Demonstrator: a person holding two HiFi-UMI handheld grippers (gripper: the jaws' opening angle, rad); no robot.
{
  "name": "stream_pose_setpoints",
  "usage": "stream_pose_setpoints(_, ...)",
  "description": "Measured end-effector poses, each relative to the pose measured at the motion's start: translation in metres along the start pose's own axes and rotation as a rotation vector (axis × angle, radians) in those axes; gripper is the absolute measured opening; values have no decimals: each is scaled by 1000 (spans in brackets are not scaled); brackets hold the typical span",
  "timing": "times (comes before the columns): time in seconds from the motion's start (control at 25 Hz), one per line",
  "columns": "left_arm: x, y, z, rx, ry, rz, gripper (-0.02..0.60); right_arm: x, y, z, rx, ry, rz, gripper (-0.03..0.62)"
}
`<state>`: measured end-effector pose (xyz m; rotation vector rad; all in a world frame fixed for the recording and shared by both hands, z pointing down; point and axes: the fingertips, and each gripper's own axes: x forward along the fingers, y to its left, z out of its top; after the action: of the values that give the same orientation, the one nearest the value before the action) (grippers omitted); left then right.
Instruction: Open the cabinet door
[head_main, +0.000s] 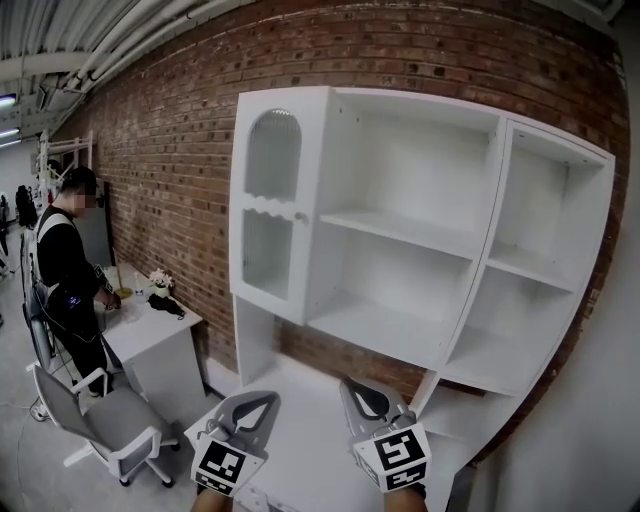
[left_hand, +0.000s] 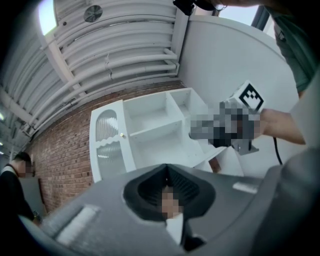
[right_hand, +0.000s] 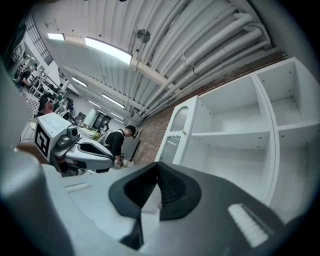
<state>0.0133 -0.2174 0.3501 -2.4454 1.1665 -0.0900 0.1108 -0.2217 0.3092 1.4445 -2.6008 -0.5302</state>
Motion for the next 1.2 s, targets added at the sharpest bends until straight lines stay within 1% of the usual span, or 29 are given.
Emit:
stream_pose_setpoints(0.32, 17, 31, -2, 11, -30, -43, 2, 30, -5, 4, -2, 3, -48, 5)
stream_pose_setpoints(0.76, 24, 78, -20, 4, -75, -102, 2, 73, 5, 9, -15, 22, -123, 5)
stream_pose_setpoints(1.0, 33, 81, -33, -9, -81, -142, 2, 84, 8, 3, -23, 44, -141, 5)
stream_pose_setpoints(1.2, 49, 83, -36, -13, -75, -137, 2, 93, -4, -3, -13, 43, -135, 5)
